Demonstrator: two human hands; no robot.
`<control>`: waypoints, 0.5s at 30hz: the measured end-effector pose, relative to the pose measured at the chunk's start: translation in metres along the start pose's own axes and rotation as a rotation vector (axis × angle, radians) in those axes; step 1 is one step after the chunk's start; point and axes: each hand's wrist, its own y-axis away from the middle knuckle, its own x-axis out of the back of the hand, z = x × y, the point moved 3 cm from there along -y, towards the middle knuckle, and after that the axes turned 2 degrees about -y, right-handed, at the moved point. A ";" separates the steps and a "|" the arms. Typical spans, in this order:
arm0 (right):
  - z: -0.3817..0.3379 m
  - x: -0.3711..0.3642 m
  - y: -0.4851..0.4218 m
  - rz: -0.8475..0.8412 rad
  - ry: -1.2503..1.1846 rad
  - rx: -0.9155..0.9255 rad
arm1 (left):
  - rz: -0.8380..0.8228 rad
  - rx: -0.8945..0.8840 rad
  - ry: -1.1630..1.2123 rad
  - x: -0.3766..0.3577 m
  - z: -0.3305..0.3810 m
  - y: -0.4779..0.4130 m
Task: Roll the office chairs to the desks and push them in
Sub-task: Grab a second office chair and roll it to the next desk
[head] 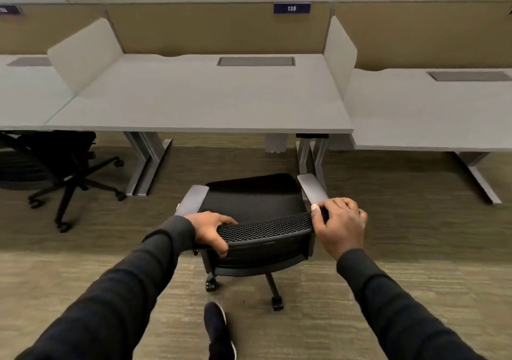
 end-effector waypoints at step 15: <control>-0.113 -0.115 -0.196 -0.013 0.110 -0.173 | 0.227 -0.050 -0.406 0.264 -0.070 -0.116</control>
